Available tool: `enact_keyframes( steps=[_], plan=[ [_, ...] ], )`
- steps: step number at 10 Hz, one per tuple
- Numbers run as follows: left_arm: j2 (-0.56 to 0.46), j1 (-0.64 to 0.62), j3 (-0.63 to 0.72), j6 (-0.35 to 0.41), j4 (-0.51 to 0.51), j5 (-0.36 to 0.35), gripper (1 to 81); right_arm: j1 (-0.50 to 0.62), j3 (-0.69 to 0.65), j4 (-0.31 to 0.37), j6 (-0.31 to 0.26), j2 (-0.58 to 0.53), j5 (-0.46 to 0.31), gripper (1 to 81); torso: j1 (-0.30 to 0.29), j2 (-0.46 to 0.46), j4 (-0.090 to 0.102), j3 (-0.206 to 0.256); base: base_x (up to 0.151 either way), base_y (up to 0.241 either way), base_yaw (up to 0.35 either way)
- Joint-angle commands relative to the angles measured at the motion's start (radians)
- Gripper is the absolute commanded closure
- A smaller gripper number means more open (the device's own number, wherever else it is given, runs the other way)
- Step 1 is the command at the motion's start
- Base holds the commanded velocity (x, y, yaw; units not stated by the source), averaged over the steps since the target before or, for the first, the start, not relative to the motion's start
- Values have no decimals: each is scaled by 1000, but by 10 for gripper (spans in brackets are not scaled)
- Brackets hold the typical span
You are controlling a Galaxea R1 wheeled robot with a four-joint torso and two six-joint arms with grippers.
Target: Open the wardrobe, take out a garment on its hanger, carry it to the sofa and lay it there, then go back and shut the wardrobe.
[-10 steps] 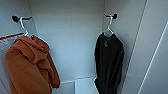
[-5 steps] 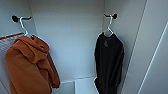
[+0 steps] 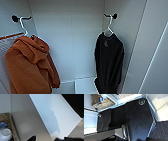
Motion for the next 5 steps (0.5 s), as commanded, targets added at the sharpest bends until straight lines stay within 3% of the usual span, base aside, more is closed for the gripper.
enact_keyframes(
  steps=[1, 5],
  plan=[
    [-4, -286, 16, -68, -17, 160, 10, 51, 2, 3, 1, 0, -52, 10, 0, 0, 0, 0, 0, 0, 0],
    [39, -459, 19, -149, -15, 247, 10, 60, -4, 3, 3, 4, -55, 10, 1, 0, 0, 0, 0, 0, 0]
  ],
)
